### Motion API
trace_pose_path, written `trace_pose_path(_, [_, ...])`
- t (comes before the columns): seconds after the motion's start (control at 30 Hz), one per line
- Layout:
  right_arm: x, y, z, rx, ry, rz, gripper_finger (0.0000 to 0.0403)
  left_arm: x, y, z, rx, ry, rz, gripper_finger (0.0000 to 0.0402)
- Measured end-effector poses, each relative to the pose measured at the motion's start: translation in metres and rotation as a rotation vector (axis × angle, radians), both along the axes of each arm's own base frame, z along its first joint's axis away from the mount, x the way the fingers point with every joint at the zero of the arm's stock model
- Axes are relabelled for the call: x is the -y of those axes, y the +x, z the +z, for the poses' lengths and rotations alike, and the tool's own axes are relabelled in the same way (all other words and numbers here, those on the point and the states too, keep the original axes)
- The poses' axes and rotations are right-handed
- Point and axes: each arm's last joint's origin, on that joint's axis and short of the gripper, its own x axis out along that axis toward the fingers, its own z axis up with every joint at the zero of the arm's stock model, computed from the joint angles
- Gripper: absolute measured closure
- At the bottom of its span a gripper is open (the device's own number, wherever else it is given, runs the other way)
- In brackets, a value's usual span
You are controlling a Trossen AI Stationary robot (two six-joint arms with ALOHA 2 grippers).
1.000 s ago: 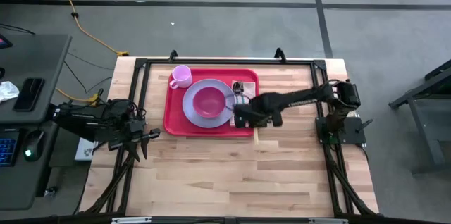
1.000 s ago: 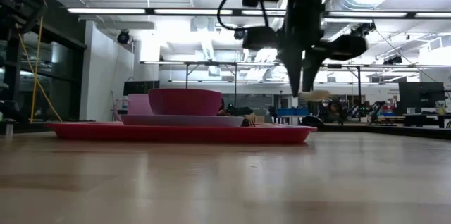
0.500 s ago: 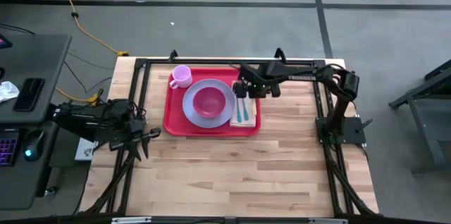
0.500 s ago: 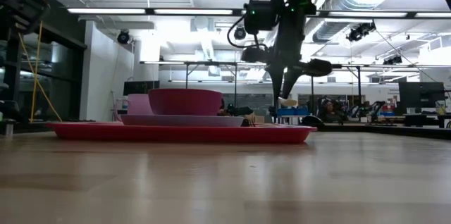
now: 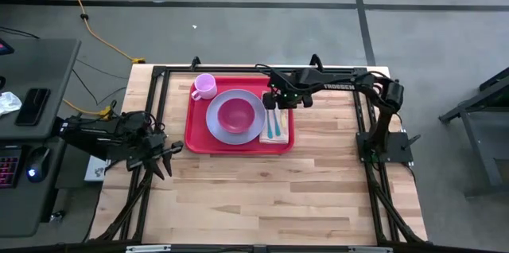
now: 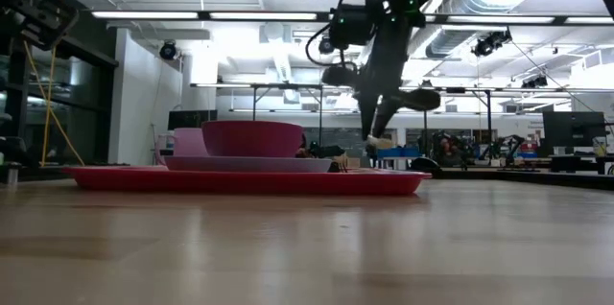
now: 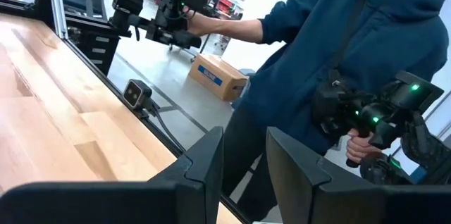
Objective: Set up tray
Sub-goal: Put the yellow knife on the white table napkin to the right of the blue fork
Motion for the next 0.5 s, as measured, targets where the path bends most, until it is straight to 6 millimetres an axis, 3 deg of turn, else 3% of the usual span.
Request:
trace_pose_path(0.2, [-0.002,0.008,-0.022,-0.049,0.025,0.040,0.0381,0.000,0.000,0.000,-0.001,-0.001,0.000,0.0261])
trace_pose_path(0.5, [0.002,0.016,-0.039,-0.048,0.024,0.051,0.0380,0.000,0.000,0.000,-0.022,-0.015,-0.001,0.0261])
